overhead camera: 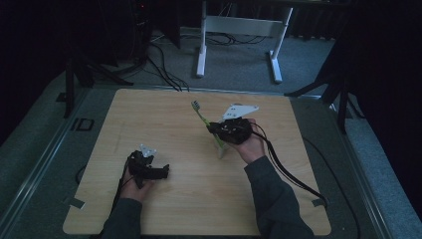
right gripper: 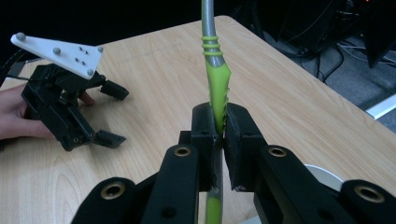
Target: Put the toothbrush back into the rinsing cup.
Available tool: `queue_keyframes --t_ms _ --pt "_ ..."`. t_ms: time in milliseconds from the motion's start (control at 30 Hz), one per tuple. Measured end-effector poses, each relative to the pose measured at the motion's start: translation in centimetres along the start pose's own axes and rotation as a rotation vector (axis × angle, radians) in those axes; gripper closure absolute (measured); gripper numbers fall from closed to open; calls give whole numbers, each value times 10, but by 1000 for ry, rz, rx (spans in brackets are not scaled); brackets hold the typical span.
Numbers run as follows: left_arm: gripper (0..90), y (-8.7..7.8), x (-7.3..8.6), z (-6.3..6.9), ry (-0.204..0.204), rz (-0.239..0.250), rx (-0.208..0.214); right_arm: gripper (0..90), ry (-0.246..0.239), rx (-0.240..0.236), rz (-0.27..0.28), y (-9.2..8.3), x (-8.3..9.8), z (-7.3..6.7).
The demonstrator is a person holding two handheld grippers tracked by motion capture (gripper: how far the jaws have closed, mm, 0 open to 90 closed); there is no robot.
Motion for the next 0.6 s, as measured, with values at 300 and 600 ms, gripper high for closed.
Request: queue_keyframes --t_ms 300,600 --pt "18 0 0 0 0 2 0 823 46 13 24 -6 11 9" --pt "18 0 0 0 1 1 0 823 63 28 64 -8 12 12"
Point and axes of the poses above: each handheld gripper's, and its own axes: y roughly forward along the jaws, x roughly out of its underside, z roughly to its right, the point moved 2 cm from there along y, roughly forward along the jaws, and after that the axes turned 11 degrees about -y, right-handed, at the moved point
